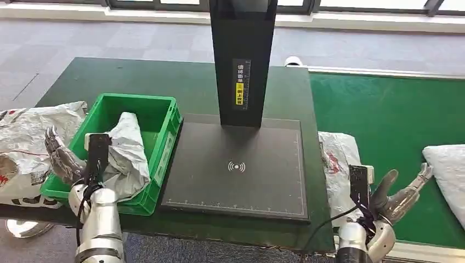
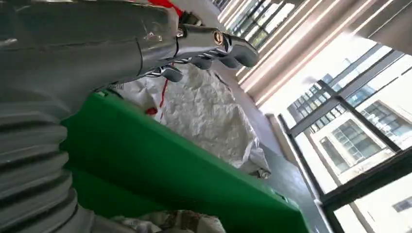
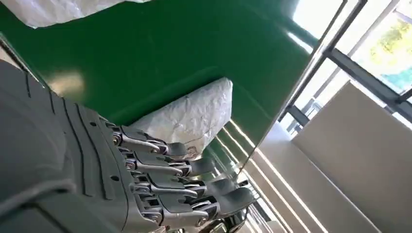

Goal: Moved the parcel from conveyor to table for the left to box.

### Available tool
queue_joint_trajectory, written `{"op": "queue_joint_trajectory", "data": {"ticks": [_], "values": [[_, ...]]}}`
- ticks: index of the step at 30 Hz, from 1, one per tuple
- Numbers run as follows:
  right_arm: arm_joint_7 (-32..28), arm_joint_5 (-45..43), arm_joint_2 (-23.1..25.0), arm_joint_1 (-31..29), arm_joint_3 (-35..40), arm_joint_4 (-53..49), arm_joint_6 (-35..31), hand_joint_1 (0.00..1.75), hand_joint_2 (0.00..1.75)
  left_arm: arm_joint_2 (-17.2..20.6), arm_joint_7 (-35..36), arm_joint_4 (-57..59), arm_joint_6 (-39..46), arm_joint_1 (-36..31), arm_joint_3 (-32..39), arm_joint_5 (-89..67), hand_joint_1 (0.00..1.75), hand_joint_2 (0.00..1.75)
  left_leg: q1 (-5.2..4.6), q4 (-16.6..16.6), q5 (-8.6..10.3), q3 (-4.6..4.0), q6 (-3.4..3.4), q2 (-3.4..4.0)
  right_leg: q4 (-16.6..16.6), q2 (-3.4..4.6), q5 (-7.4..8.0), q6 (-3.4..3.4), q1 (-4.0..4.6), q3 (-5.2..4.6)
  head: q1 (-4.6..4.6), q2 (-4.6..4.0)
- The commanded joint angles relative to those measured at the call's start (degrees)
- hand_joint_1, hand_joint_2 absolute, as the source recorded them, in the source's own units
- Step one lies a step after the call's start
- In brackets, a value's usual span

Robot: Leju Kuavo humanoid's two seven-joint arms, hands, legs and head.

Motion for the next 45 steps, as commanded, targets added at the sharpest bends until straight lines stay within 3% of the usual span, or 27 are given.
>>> {"op": "queue_joint_trajectory", "data": {"ticks": [1, 19, 23, 26, 27, 31, 34, 45], "values": [[-0.75, -0.82, -0.26, -0.19, -4.91, -0.22, 0.22, 0.0, 0.0, 1.72, -0.12, -2.69, -2.31, 4.12, -8.71, 8.39, 0.0, 1.75, 0.05, -0.1, 0.02, 0.1, 0.0, -0.08, -0.15, -0.1, 0.02, 0.0, 0.07, 0.16, 0.0, 0.0], [-0.09, -1.74, -0.26, 1.05, -4.4, -1.45, 0.22, 0.0, 0.0, 2.21, -0.34, -5.44, 0.13, 6.53, -10.66, 10.7, 0.0, 1.75, 0.03, -0.15, 0.03, 0.16, 0.0, -0.07, -0.17, -0.08, 0.02, 0.0, 0.06, 0.21, 0.0, 0.0], [-0.18, -0.06, -0.26, 0.45, -7.79, -0.67, 0.22, 0.0, 0.0, 0.51, -8.71, -14.95, -2.51, 10.97, -14.56, 20.36, 0.0, 1.75, 0.05, -0.07, -0.03, 0.11, 0.01, 0.01, -0.13, -0.01, 0.0, 0.01, 0.09, 0.16, 0.0, 0.0], [-0.17, 3.98, -0.85, -2.66, -13.57, 7.04, 0.22, 0.0, 0.0, -0.08, -14.4, -26.57, -7.47, 15.28, -21.44, 30.31, 0.0, 1.75, 0.08, -0.09, -0.03, 0.13, 0.04, -0.07, -0.2, -0.1, -0.01, 0.02, 0.11, 0.21, 0.0, 0.0], [1.58, 6.02, -2.74, -4.15, -14.72, 11.71, 0.22, 0.0, 1.75, 0.49, -14.4, -31.59, -7.27, 17.49, -25.65, 32.0, 0.0, 1.75, 0.1, 0.02, -0.03, -0.01, 0.02, -0.03, -0.1, -0.06, 0.0, 0.02, 0.13, 0.07, 0.0, 0.0], [10.01, 11.8, -7.78, -7.15, -14.11, 25.11, 0.22, 0.0, 1.75, 5.83, -14.4, -43.77, 2.17, 22.1, -40.06, 35.52, 0.0, 1.75, 0.15, -0.02, -0.05, 0.03, 0.05, 0.06, -0.22, 0.02, 0.06, 0.05, 0.18, 0.16, 0.0, 0.0], [13.36, 12.77, -9.75, -7.59, -12.29, 30.12, 0.22, 0.0, 1.75, 7.44, -14.4, -46.96, 4.04, 22.73, -44.74, 34.67, 0.0, 1.75, 0.13, -0.08, -0.02, 0.05, 0.04, 0.03, -0.23, -0.04, 0.07, 0.03, 0.14, 0.16, 0.0, 0.0], [15.77, 13.42, -10.8, -8.25, -10.52, 33.88, 0.22, 0.0, 1.75, 7.74, -14.4, -46.79, 4.18, 22.31, -47.1, 33.8, 0.0, 1.75, 0.06, -0.13, -0.02, 0.13, 0.02, 0.02, -0.2, -0.02, 0.05, 0.01, 0.05, 0.2, 0.0, 0.0]]}}
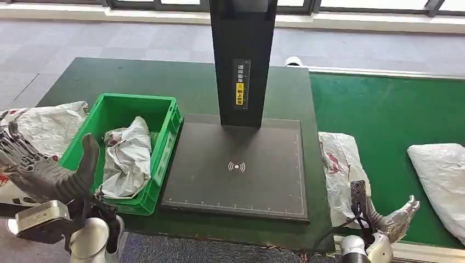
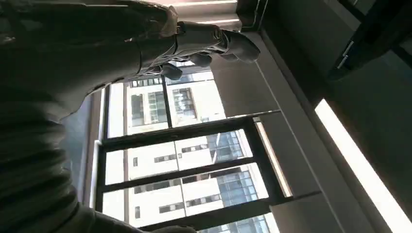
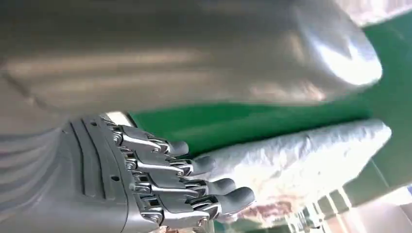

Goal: Moved the parcel from conveyor to table for the left to box.

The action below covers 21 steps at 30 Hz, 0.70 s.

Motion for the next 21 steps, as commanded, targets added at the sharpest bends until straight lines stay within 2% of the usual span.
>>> {"op": "queue_joint_trajectory", "data": {"ticks": [1, 3, 5, 7, 9, 13, 14, 16, 21], "values": [[1.25, 0.44, -3.17, -3.33, -0.64, 9.89, 0.17, 0.0, 1.75, 3.2, 0.28, -1.43, 0.31, -0.04, -4.98, 0.53, 0.0, 1.75, 0.0, -0.1, 0.02, 0.1, 0.01, -0.01, -0.11, -0.02, 0.02, 0.0, 0.01, 0.1, 0.0, 0.0], [0.04, -0.76, -3.68, -3.81, -0.14, 11.59, 0.22, 0.0, 1.75, 3.44, 0.28, -1.04, 0.31, -0.32, -5.41, 0.82, 0.0, 1.75, 0.0, -0.08, 0.02, 0.09, 0.0, 0.02, -0.09, 0.0, 0.02, 0.01, 0.03, 0.08, 0.0, 0.0], [-6.53, -6.84, -3.92, -4.85, -0.46, 13.35, 4.56, 0.0, 1.75, 3.65, 0.28, -0.15, 0.21, -0.86, -5.59, 1.18, 0.0, 1.75, 0.05, -0.18, 0.04, 0.19, 0.02, 0.02, -0.25, 0.0, 0.07, 0.02, 0.08, 0.21, 0.0, 0.0], [-5.74, -5.95, -4.21, -4.85, 0.52, 14.1, 4.32, 0.0, 1.75, 3.63, 0.28, 0.43, -0.04, -1.33, -5.67, 1.43, 0.0, 1.75, 0.04, -0.15, 0.03, 0.17, 0.01, 0.06, -0.21, 0.04, 0.07, 0.02, 0.08, 0.19, 0.0, 0.0], [-8.72, -8.99, -4.13, -5.32, 0.73, 15.25, 8.52, 0.0, 1.75, 3.54, 0.28, 1.71, -0.5, -2.36, -5.87, 1.45, 0.0, 1.75, 0.04, -0.12, 0.04, 0.14, 0.01, 0.01, -0.17, 0.0, 0.06, 0.01, 0.07, 0.16, 0.0, 0.0], [-9.38, -9.65, -4.08, -5.43, 1.04, 15.62, 10.13, 0.0, 1.75, 3.51, 0.28, 2.03, -0.61, -2.63, -5.9, 1.45, 0.0, 1.75, 0.01, -0.07, 0.03, 0.1, 0.0, -0.01, -0.08, -0.03, 0.02, 0.0, 0.03, 0.1, 0.0, 0.0], [-10.43, -10.51, -4.12, -5.43, 1.9, 16.09, 13.31, 0.0, 1.75, 3.45, 0.28, 2.31, -1.01, -2.97, -5.9, 1.43, 0.0, 1.75, 0.04, -0.14, 0.05, 0.16, 0.01, -0.01, -0.18, -0.03, 0.06, 0.01, 0.06, 0.18, 0.0, 0.0], [-11.24, -11.04, -4.07, -5.36, 2.69, 16.27, 15.18, 0.0, 1.75, 3.49, 0.28, 2.39, -1.06, -3.13, -5.98, 1.37, 0.0, 1.75, 0.03, -0.11, 0.04, 0.14, 0.0, 0.0, -0.15, -0.01, 0.04, 0.0, 0.04, 0.15, 0.0, 0.0], [-9.86, -10.6, -4.09, -5.08, 4.47, 16.97, 17.3, 0.0, 1.75, 3.73, 0.28, 2.07, -1.25, -2.91, -6.29, 1.37, 0.0, 1.75, 0.03, -0.06, 0.03, 0.11, 0.01, 0.06, -0.1, 0.02, 0.05, 0.01, 0.06, 0.11, 0.0, 0.0]]}}
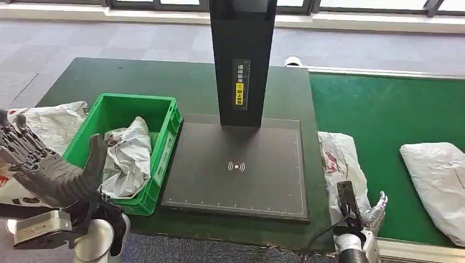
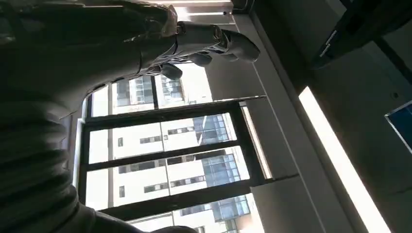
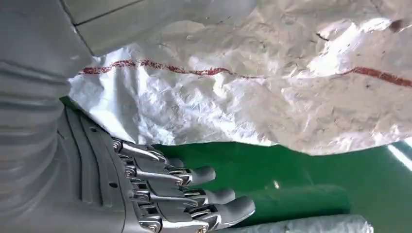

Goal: Moved the parcel from conveyor to table for the left to box.

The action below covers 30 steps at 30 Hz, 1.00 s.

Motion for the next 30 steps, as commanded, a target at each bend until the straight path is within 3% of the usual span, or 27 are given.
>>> {"op": "queue_joint_trajectory", "data": {"ticks": [1, 13, 14, 15, 30], "values": [[2.09, 0.29, -2.21, -1.66, 4.77, 6.66, 4.86, 0.0, 1.75, 2.11, 0.2, 2.63, -0.37, -1.84, -1.69, 0.14, 0.0, 1.75, 0.05, -0.11, 0.04, 0.12, 0.02, 0.07, -0.17, 0.04, 0.08, 0.02, 0.06, 0.13, 0.0, 0.0], [2.09, 0.29, -2.21, -1.66, 4.77, 6.66, 4.86, 0.0, 1.75, 2.11, 0.2, 2.63, -0.37, -1.84, -1.69, 0.14, 0.0, 1.75, 0.05, -0.08, 0.07, 0.25, 0.07, 0.26, -0.18, 0.18, 0.24, 0.07, 0.05, 0.22, 0.0, 0.0], [2.51, 0.49, -2.45, -1.58, 5.13, 6.81, 5.64, 0.14, 1.75, 2.09, 0.2, 2.6, -0.49, -1.87, -1.7, 0.2, 0.0, 1.75, 0.02, -0.06, 0.05, 0.3, 0.07, 0.28, -0.15, 0.2, 0.21, 0.07, 0.02, 0.26, 0.0, 0.0], [3.04, 0.78, -2.47, -1.46, 5.52, 6.8, 5.98, 1.75, 1.75, 2.11, 0.2, 2.57, -0.46, -1.84, -1.75, 0.18, 0.0, 1.75, 0.04, -0.07, 0.08, 0.28, 0.09, 0.26, -0.16, 0.18, 0.25, 0.07, 0.04, 0.25, 0.0, 0.0], [3.42, -0.87, -1.73, -1.03, 7.26, 5.51, 6.48, 1.75, 1.75, 2.75, 0.2, 0.12, 0.83, 0.24, -2.0, -0.11, 0.0, 1.75, 0.05, -0.08, 0.08, 0.47, 0.1, 0.33, -0.24, 0.23, 0.29, 0.11, 0.02, 0.49, 0.0, 0.0]]}}
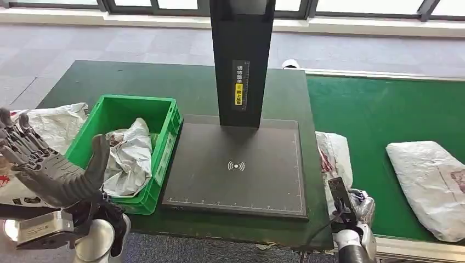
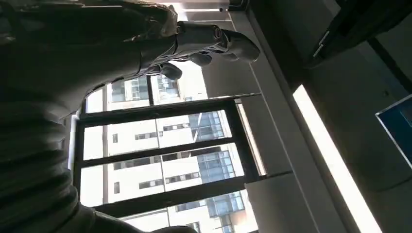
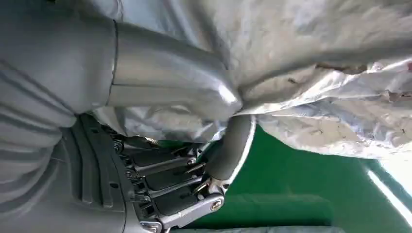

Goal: Moved the parcel from conveyor to table for the left to box.

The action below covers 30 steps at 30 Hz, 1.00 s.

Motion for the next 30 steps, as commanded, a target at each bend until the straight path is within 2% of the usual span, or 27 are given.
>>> {"op": "queue_joint_trajectory", "data": {"ticks": [1, 15, 20, 23, 26, 30], "values": [[0.14, -1.07, -0.7, -0.45, 2.12, 3.79, 1.16, 1.75, 1.75, 2.12, 0.17, 0.23, 0.54, 0.13, -1.34, -0.1, 0.0, 1.75, 0.01, -0.05, 0.04, -0.03, 0.0, -0.04, -0.06, -0.05, 0.04, 0.0, 0.02, -0.01, 0.0, 0.0], [-1.37, -2.36, 0.14, 0.31, 2.71, 1.04, -0.11, 1.75, 1.75, 2.18, 0.17, -0.68, 0.9, 1.0, -1.2, -0.4, 0.0, 1.75, 0.01, -0.06, 0.05, -0.06, 0.02, -0.1, -0.07, -0.11, 0.03, 0.02, -0.01, -0.01, 0.0, 0.0], [-7.49, -5.76, 4.08, 3.79, 5.08, -12.75, -6.61, 1.75, 1.75, 1.76, 0.17, -2.53, 0.9, 2.73, -0.28, -1.33, 0.0, 1.75, 0.01, -0.18, 0.13, -0.16, 0.03, -0.1, -0.18, -0.12, 0.11, 0.0, -0.03, -0.12, 0.0, 0.0], [-13.28, -9.95, 8.17, 8.65, 7.89, -28.15, -12.14, 1.75, 1.75, 1.56, 0.17, -3.26, 0.9, 3.4, 0.31, -1.64, 0.0, 1.75, 0.01, -0.15, 0.09, -0.2, 0.02, -0.11, -0.12, -0.16, 0.05, -0.02, -0.06, -0.17, 0.0, 0.0], [-16.08, -14.56, 10.58, 13.91, 12.02, -41.2, -15.88, 1.75, 1.75, 1.64, 0.17, -3.38, 0.9, 3.51, 0.44, -1.63, 0.0, 1.75, -0.01, -0.08, 0.04, -0.33, 0.03, -0.34, -0.02, -0.36, -0.07, -0.04, -0.08, -0.24, 0.0, 0.0], [-16.2, -14.98, 10.58, 15.02, 13.63, -43.63, -16.65, 1.75, 1.75, 1.52, 0.17, -3.28, 0.9, 3.42, 0.47, -1.76, 0.0, 1.75, -0.05, -0.06, 0.04, -0.48, 0.03, -0.67, 0.04, -0.64, -0.22, -0.02, -0.12, -0.33, 0.0, 0.0]]}}
